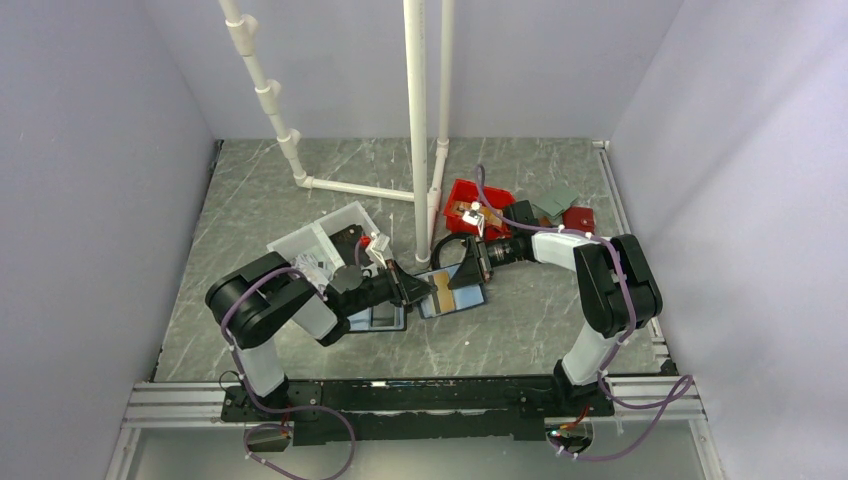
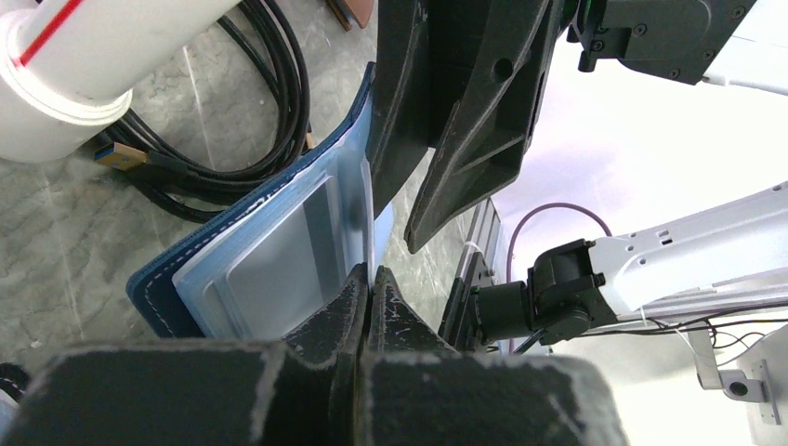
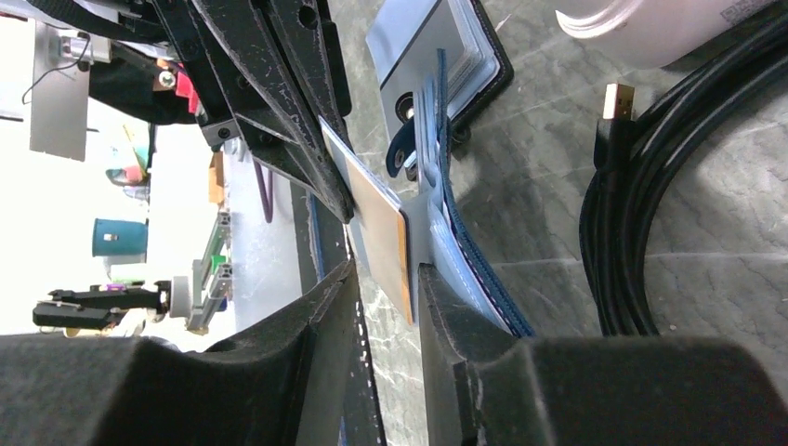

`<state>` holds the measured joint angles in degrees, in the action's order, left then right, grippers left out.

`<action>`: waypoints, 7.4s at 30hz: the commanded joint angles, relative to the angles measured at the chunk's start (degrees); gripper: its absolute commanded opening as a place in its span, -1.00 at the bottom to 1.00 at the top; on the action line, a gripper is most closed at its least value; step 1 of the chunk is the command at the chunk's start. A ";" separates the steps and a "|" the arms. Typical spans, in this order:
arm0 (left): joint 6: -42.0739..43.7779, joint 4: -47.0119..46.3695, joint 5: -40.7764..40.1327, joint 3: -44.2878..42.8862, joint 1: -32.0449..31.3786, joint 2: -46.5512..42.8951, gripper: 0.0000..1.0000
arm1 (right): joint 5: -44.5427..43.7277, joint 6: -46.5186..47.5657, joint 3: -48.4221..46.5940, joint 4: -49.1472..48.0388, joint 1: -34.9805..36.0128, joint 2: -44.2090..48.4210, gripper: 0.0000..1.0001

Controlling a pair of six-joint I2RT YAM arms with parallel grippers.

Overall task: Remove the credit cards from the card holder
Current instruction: Place the card holder at the center of the board, then remove the credit card from the card holder.

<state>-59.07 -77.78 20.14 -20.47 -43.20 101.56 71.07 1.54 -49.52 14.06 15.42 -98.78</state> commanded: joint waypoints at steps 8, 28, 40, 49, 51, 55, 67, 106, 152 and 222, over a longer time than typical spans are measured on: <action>-0.65 -9.62 2.93 -1.75 -0.13 1.81 -1.00 | 1.21 -0.20 -1.24 -2.15 1.16 -0.64 -0.34; -0.24 -2.41 1.89 -0.84 -0.03 -1.52 -0.32 | 0.24 2.50 -2.23 0.25 1.02 -0.06 -1.00; -4.04 -7.74 3.58 0.54 1.91 3.08 -0.48 | -2.01 2.52 -1.83 0.17 -0.81 0.07 -1.00; -4.36 -6.65 4.36 0.01 2.50 4.16 -0.51 | -3.46 3.03 -1.99 0.78 -0.86 -1.17 -1.00; -4.15 -5.25 4.55 -0.08 2.65 3.84 -0.51 | -3.75 3.03 -2.04 0.79 -0.92 -1.26 -1.00; -3.95 -3.30 4.98 -0.52 2.66 3.83 -0.52 | -4.13 3.03 -2.07 0.92 -0.92 -1.64 -1.00; -5.49 -4.53 6.85 -1.85 2.86 6.93 -0.80 | -4.20 2.66 -1.74 0.43 -1.45 -1.29 -1.00; -3.75 -5.73 10.88 -4.29 2.42 7.71 -1.00 | -2.03 1.05 -1.82 -0.31 -0.21 -3.25 -0.82; -5.01 16.59 10.68 -7.58 4.54 5.52 -0.55 | -15.67 2.05 -4.76 5.27 1.32 -4.75 -0.63; 2.38 4.30 9.49 -5.33 1.47 3.72 -1.00 | 1.09 0.85 -4.61 4.19 1.45 -7.92 -0.51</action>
<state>-56.10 -68.07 28.86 -25.50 -41.08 105.10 67.48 2.24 -53.91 20.12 16.14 -106.76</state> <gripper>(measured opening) 0.012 0.319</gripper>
